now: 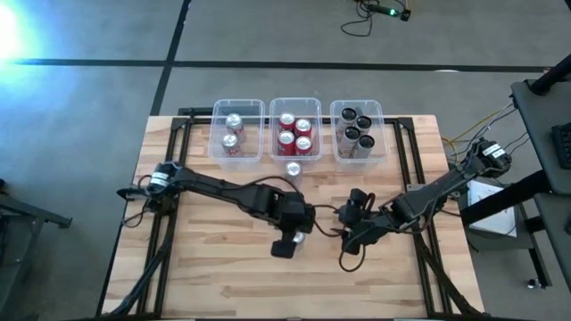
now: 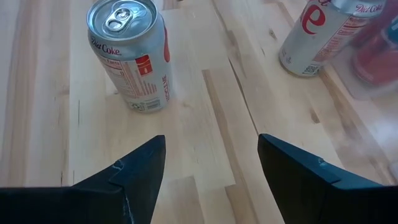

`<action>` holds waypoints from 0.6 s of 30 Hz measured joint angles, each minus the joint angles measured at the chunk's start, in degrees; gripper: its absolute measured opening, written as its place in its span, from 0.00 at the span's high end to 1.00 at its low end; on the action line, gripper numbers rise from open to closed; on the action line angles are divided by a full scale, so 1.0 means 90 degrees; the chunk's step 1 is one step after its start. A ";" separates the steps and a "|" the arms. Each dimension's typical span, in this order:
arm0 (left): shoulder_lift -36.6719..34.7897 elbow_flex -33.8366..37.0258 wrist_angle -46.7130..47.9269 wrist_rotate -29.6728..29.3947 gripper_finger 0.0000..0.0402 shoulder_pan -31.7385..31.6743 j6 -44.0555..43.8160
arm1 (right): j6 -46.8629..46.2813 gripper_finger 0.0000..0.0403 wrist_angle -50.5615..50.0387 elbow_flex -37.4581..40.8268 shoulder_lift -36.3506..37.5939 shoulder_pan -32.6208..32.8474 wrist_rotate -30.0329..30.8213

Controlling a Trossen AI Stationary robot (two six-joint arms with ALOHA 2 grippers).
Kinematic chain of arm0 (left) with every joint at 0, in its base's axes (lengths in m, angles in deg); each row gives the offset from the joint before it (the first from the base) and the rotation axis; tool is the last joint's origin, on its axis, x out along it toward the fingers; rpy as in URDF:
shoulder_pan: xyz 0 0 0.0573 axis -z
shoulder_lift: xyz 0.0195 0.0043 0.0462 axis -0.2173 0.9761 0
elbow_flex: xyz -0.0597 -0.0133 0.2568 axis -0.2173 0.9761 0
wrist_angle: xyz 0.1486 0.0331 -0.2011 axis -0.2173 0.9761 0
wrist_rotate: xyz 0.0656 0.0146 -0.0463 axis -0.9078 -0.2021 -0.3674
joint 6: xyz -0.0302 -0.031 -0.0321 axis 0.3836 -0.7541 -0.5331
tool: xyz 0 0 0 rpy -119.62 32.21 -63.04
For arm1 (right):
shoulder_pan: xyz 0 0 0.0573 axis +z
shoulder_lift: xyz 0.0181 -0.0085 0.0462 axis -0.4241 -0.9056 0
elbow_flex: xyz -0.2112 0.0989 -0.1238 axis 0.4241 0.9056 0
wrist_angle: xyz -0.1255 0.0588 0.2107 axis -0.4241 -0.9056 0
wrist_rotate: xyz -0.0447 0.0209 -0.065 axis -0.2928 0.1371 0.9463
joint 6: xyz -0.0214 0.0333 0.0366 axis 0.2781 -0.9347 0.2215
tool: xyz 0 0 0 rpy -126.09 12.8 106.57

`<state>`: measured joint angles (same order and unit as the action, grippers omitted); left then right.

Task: Sort soda cans
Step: Put the bottom red-silver soda can into the left transparent bin

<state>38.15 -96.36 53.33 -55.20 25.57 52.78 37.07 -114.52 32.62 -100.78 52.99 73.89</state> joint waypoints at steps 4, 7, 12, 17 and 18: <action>0.0056 -0.0003 0.0004 0.0056 0.10 0.0065 0.0000 | -0.0015 0.38 -0.0011 0.0002 0.0000 0.0000 -0.0004; 0.0056 0.0075 -0.0096 0.0054 0.10 0.0073 -0.0061 | -0.0013 0.37 -0.0010 0.0003 0.0000 0.0000 -0.0003; 0.0056 0.0221 -0.0337 0.0052 0.10 0.0075 -0.0067 | -0.0037 0.36 0.0021 0.0034 0.0000 0.0000 -0.0001; 0.0056 0.0269 -0.0356 0.0015 0.10 0.0073 -0.0034 | -0.0260 0.38 0.0023 0.0154 0.0000 0.0000 -0.0004; 0.0056 0.0269 -0.0365 0.0014 0.10 0.0075 -0.0030 | -0.0287 0.38 0.0021 0.0188 -0.0002 0.0000 -0.0004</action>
<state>38.66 -93.94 50.05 -55.08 26.25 52.51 34.49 -114.33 34.31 -100.80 52.99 73.85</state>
